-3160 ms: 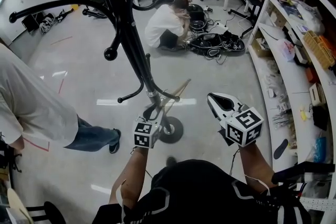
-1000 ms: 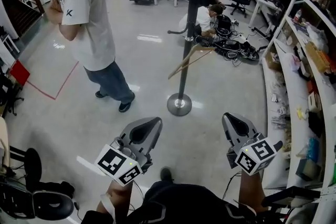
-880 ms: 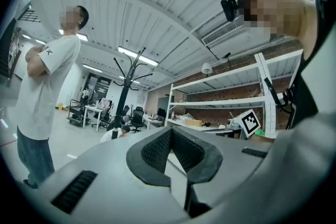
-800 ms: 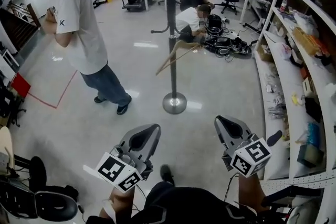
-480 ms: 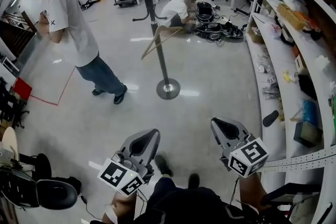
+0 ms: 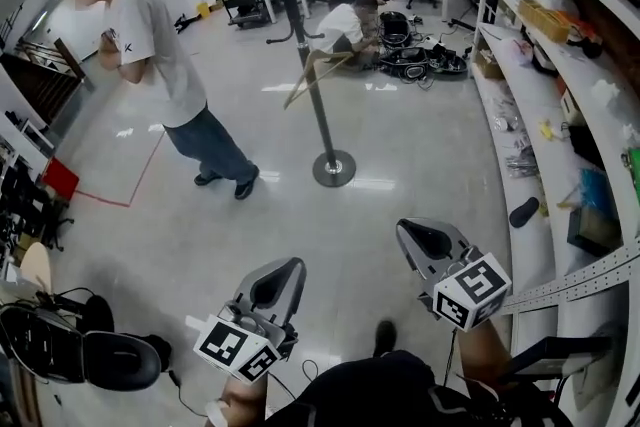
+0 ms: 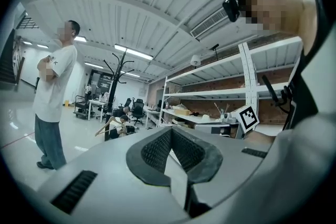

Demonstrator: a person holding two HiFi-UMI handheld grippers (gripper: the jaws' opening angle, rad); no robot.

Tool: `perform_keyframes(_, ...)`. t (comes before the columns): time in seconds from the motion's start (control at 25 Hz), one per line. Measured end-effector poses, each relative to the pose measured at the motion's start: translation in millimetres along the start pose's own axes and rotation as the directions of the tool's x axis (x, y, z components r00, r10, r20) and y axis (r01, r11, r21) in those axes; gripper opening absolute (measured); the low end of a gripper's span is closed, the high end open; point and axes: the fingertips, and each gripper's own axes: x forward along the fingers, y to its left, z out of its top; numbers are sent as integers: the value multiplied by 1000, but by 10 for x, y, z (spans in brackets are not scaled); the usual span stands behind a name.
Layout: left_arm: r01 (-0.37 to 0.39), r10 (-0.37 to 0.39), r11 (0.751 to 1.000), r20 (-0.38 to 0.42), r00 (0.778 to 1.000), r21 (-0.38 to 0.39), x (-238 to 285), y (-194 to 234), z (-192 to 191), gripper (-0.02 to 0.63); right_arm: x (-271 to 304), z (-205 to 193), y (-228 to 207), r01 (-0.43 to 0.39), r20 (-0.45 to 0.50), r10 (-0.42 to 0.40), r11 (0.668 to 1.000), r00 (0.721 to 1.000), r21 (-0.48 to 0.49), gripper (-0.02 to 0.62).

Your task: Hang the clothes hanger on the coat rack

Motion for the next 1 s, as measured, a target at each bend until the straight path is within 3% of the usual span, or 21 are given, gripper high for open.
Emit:
perform_keyframes(0.16, -11, 11, 998, 8, 1000, -55, -592, -13, -220, 0, -147, -172, 500, 21, -31, -22, 1000, 999, -11, 8)
perform_keyframes(0.36, -11, 12, 998, 19, 1000, -65, -1365, -2, -344, 0, -444, -380, 1190, 69, -80, -70, 997, 994, -19, 8)
perform_keyframes(0.56, 24, -22, 996, 30, 999, -88, -1798, -134, -410, 0, -785, -432, 1703, 103, -85, -104, 995, 991, -8, 8)
perform_keyframes(0.76, 47, -42, 996, 64, 997, -70, -2104, -481, -316, 1, -1207, -352, 1974, 120, -58, -122, 992, 991, -29, 8)
perform_keyframes(1.0, 69, -67, 997, 97, 993, -20, -2494, -1081, -294, 0, -1748, -393, 2315, 88, -28, -88, 996, 996, -22, 8)
